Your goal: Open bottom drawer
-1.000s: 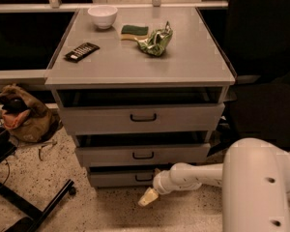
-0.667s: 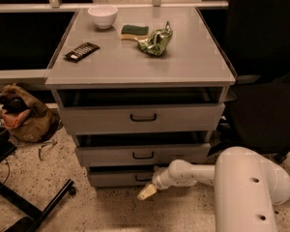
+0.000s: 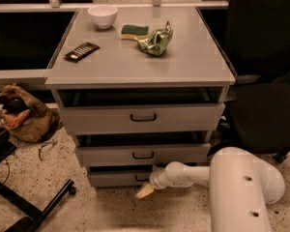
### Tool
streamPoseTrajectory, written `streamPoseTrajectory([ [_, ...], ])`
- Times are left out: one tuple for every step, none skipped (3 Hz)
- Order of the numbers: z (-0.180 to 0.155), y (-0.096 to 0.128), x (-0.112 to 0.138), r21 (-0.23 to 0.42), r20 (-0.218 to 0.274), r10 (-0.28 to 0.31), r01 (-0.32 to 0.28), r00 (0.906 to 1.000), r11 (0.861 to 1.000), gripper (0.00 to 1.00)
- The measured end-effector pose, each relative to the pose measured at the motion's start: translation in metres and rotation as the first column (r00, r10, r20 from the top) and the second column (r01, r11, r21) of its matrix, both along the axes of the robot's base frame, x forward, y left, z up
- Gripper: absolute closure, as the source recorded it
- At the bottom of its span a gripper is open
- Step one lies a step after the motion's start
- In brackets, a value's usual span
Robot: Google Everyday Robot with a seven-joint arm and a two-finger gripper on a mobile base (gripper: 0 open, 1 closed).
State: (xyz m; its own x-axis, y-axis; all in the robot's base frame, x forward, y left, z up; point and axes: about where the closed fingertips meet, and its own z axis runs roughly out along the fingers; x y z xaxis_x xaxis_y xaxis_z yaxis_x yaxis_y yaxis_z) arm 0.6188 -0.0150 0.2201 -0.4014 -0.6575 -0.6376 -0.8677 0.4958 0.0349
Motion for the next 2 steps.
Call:
streamPoseTrajectory([
  [-0.013, 0.012, 0.019, 0.001, 0.098, -0.019, 0.019, 0.995, 1.0, 0.0],
  [-0.027, 0.028, 0.044, -0.022, 0.142, -0.011, 0.014, 0.9897, 1.0, 0.0],
])
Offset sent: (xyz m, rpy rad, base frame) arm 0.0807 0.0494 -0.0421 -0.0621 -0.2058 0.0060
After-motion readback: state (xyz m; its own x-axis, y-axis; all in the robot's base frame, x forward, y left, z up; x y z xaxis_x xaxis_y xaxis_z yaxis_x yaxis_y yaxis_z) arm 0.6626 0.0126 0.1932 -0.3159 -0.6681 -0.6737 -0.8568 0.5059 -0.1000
